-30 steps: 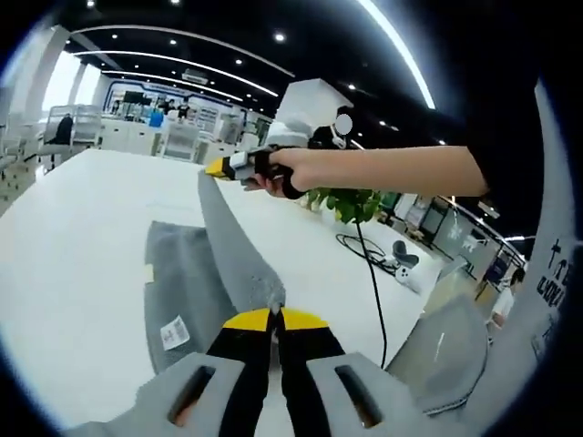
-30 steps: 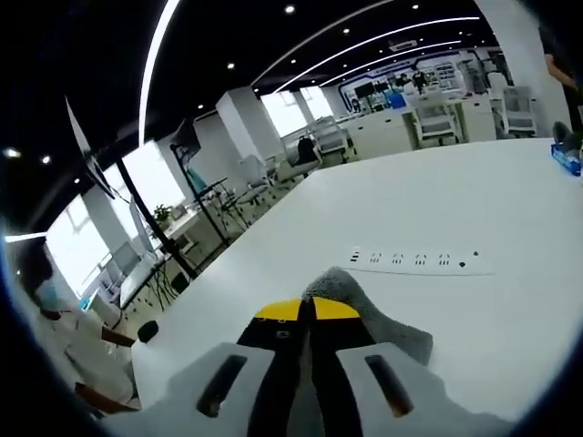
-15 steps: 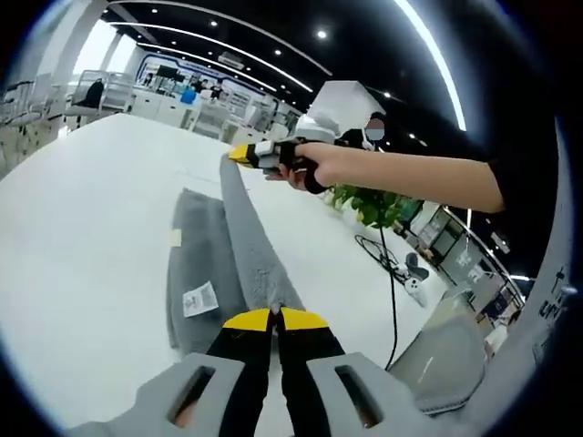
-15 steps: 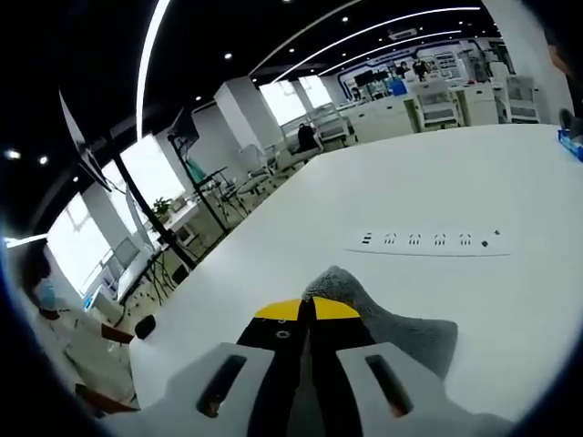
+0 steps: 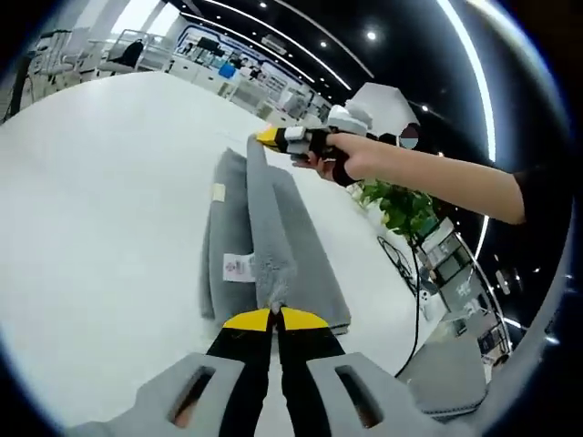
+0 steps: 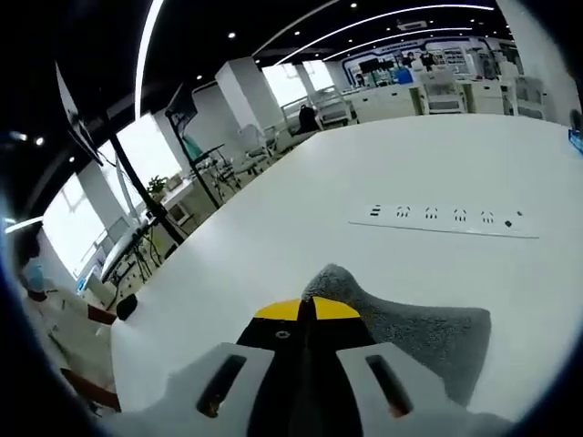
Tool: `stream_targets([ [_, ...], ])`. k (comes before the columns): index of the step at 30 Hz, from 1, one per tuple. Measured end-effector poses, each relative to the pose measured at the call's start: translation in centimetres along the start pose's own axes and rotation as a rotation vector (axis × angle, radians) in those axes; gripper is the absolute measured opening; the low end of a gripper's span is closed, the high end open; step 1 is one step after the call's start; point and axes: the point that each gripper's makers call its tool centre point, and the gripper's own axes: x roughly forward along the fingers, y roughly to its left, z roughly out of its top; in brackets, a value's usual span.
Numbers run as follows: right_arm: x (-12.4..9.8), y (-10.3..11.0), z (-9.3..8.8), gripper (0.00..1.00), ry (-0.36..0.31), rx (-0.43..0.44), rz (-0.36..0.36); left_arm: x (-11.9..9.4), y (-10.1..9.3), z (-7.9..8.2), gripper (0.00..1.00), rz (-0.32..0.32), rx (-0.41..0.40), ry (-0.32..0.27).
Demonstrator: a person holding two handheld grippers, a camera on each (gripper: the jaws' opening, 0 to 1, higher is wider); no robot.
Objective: Fold the towel on the table until its edges align and the towel forms a compact rectangular stack.
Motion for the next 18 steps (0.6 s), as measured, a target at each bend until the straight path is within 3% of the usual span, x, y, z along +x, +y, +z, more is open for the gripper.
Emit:
stream_targets([
  [9,2.7,0.0,-0.9,0.01,0.031,-0.104,-0.011,0.8,2.5,-1.5,0.02,0.034,-0.078,0.025],
  [18,3.9,0.2,-2.1,0.01,0.059,-0.156,-0.011,0.9,3.5,-2.5,0.02,0.075,-0.082,0.044],
])
